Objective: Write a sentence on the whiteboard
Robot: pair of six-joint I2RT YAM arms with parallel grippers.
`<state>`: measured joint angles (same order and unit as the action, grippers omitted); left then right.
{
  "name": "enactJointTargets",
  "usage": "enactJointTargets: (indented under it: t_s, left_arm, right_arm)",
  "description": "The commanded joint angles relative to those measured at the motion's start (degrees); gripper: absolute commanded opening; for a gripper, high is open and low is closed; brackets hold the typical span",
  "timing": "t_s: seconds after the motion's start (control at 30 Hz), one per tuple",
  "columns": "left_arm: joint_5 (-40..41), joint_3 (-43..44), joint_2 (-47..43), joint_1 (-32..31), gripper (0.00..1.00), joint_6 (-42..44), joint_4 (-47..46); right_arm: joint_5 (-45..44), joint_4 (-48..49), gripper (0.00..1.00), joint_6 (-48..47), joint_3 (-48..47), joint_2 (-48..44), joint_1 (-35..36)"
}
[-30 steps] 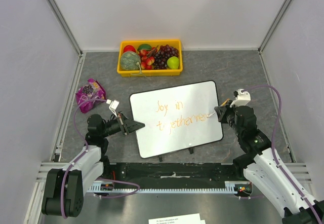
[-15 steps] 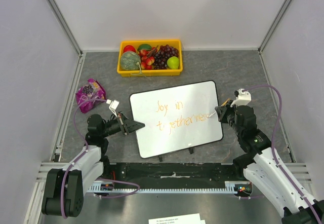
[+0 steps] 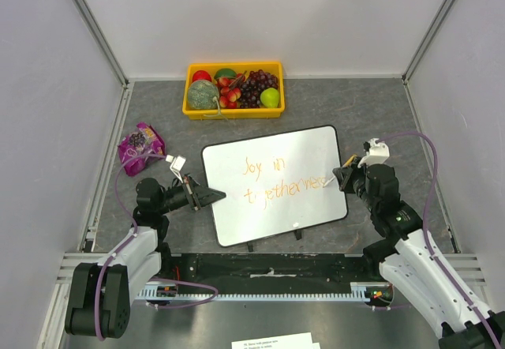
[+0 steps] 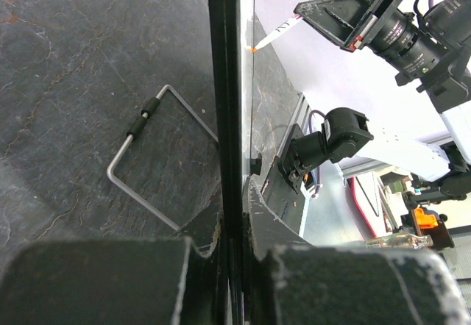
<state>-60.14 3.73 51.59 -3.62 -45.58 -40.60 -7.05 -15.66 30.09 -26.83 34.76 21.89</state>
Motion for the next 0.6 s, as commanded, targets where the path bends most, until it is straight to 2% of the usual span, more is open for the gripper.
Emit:
enactJointTargets:
  t_s: [0.0, 0.2, 0.57]
  left_arm:
    - [-0.68, -1.62, -0.35, 0.01, 0.02, 5.59, -1.24]
    - [-0.68, -1.62, -0.62, 0.01, 0.02, 5.59, -1.24]
    - [-0.51, -1.00, -0.62, 0.10, 0.02, 6.29, 0.17]
  right_arm:
    - [2.74, -1.13, 0.00, 1.81, -0.06, -0.66, 0.00]
    - [3.27, -1.04, 0.00, 3.40, -1.73, -2.06, 0.00]
    - [2.30, -6.40, 0.00, 2.61, -7.36, -9.27, 0.00]
